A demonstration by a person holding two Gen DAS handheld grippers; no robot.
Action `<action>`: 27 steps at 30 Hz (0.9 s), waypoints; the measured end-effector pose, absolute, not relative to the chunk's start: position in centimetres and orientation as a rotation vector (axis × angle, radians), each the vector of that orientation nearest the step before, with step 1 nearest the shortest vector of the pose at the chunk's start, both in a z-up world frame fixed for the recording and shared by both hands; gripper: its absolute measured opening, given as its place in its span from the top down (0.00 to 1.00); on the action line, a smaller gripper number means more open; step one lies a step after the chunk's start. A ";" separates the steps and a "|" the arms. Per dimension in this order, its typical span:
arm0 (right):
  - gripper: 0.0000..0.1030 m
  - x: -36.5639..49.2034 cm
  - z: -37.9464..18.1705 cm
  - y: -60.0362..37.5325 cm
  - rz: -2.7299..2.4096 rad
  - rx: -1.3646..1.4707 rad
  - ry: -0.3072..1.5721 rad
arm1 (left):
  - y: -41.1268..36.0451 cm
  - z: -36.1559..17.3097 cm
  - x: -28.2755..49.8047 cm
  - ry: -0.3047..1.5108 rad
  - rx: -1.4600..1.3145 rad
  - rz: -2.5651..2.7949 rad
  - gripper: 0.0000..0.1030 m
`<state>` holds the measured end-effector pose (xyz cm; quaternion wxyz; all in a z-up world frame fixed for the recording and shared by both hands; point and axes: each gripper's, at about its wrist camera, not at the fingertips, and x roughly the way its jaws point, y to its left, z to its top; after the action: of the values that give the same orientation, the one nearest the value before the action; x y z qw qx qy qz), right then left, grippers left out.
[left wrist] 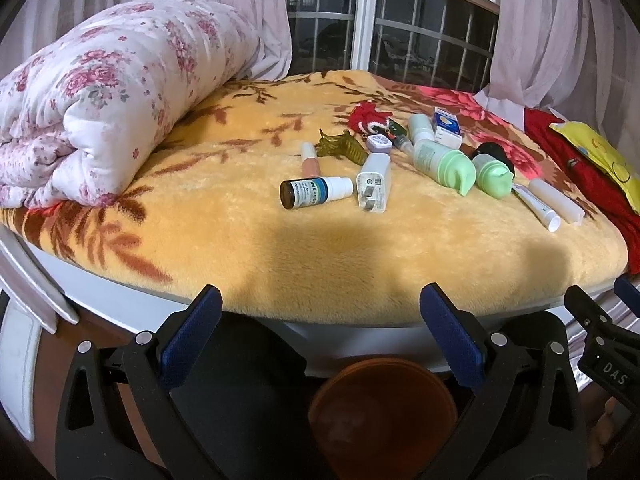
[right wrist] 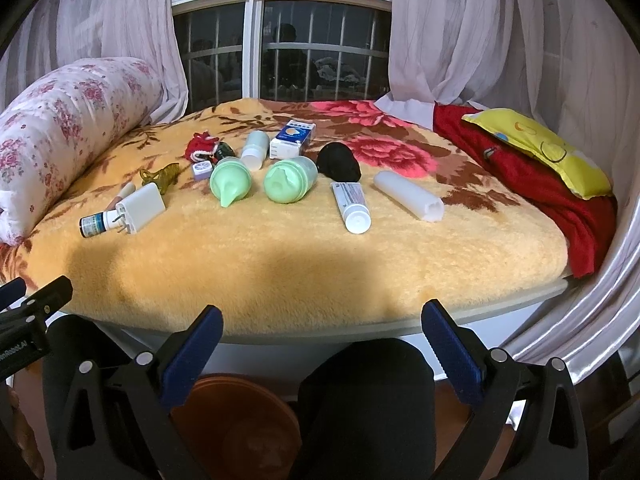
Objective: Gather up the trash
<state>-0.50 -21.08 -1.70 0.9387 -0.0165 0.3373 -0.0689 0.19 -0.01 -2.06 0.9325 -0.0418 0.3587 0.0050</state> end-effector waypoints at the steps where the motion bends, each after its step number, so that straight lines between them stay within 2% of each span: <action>1: 0.05 -0.5 -1.7 -21.1 -0.140 -0.031 0.690 | 0.0 -2.1 0.2 0.736 -0.087 0.010 0.06; 27: 0.05 0.0 -2.3 -21.7 -0.143 -0.016 0.712 | -0.2 -2.7 0.5 0.768 -0.094 0.011 0.06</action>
<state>-0.01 -21.67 -2.26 0.9349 -0.0079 0.3480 -0.0698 0.49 -0.18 -2.70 0.9260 -0.0459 0.3746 0.0051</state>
